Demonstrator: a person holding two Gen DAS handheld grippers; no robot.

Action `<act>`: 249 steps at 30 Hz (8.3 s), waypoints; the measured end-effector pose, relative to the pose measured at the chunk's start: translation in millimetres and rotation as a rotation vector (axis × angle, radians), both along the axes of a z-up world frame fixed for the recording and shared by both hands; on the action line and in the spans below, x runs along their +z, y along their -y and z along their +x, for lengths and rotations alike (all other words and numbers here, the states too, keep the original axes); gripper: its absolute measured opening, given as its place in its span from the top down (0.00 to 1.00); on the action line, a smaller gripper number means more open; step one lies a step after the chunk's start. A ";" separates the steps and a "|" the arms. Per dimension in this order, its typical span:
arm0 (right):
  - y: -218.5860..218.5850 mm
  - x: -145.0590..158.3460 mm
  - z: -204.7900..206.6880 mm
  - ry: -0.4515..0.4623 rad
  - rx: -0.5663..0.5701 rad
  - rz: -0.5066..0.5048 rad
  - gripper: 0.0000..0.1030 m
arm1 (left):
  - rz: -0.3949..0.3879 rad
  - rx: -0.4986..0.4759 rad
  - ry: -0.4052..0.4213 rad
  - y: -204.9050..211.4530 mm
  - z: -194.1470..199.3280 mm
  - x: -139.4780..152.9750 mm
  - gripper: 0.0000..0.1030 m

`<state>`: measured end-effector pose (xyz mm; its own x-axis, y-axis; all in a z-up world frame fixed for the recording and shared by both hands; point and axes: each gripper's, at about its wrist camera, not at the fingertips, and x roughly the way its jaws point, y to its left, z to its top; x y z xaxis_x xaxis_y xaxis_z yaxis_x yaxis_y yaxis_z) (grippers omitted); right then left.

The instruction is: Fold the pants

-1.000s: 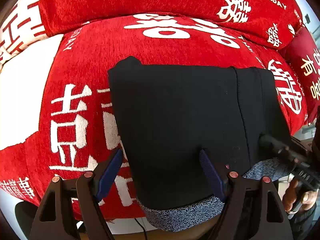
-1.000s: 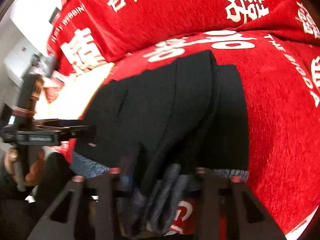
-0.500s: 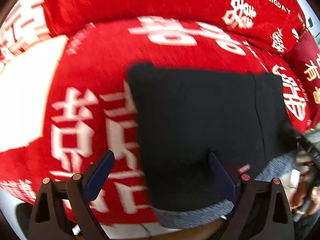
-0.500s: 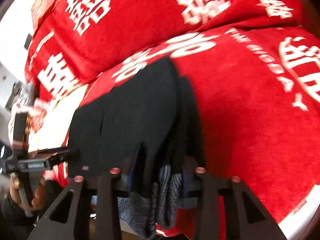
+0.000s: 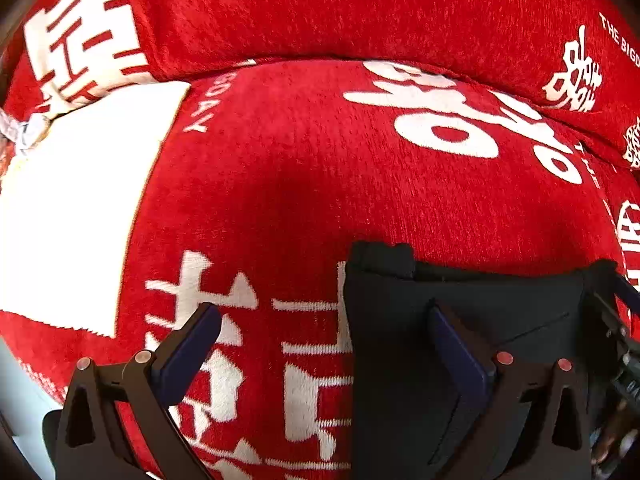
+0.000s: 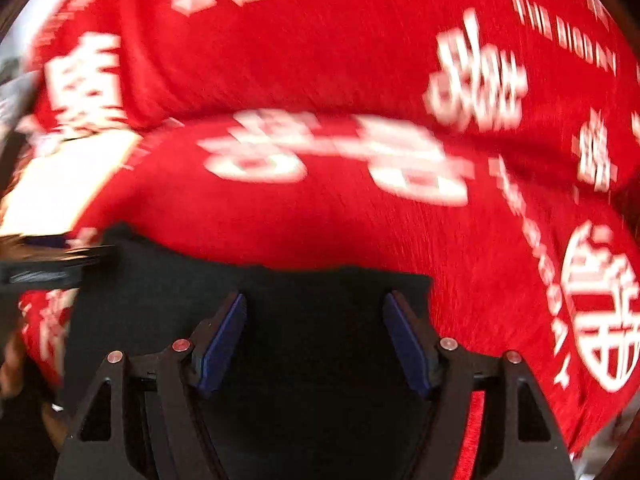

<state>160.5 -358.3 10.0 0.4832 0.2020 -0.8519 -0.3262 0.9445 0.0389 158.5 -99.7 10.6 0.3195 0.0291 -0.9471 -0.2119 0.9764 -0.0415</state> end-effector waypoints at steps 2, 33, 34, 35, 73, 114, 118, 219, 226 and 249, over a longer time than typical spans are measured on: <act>8.0 2.9 1.4 -0.014 0.003 0.032 0.23 | -0.007 -0.009 -0.001 -0.7 -2.3 3.1 0.00; 98.0 23.6 -74.0 -0.034 -0.145 0.196 0.13 | -0.276 -0.141 0.024 8.0 -79.8 20.7 0.00; 93.0 23.8 -70.2 -0.042 -0.162 0.172 0.13 | -0.265 -0.147 0.038 10.8 -82.4 24.2 0.00; 89.4 26.4 -71.2 -0.033 -0.164 0.167 0.13 | -0.247 -0.161 0.064 16.7 -84.4 30.4 0.00; 0.5 2.6 -132.3 0.103 0.014 -0.170 0.08 | -0.058 -0.216 0.063 54.7 -82.8 21.1 0.00; 53.6 10.4 -94.1 0.017 -0.079 0.070 0.00 | -0.133 -0.129 0.080 49.3 -63.1 22.4 0.00; 59.4 -15.6 -67.1 -0.113 -0.040 0.178 0.00 | -0.363 -0.084 -0.009 36.8 -54.4 -11.1 0.00; -143.2 72.7 -67.1 0.050 0.015 0.039 0.19 | -0.148 0.042 0.157 -163.4 -65.1 42.6 0.12; -180.2 42.8 -111.3 -0.004 0.249 0.040 0.20 | -0.064 0.020 0.091 -147.6 -81.2 11.9 0.12; -193.0 40.0 -1.8 -0.056 0.144 0.081 0.17 | -0.028 0.015 0.044 -146.8 21.7 16.3 0.00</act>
<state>158.7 -165.3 49.9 0.3964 0.3345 -0.8550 -0.4533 0.8812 0.1345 180.1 47.0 26.9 0.3606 0.0075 -0.9327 -0.2234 0.9715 -0.0785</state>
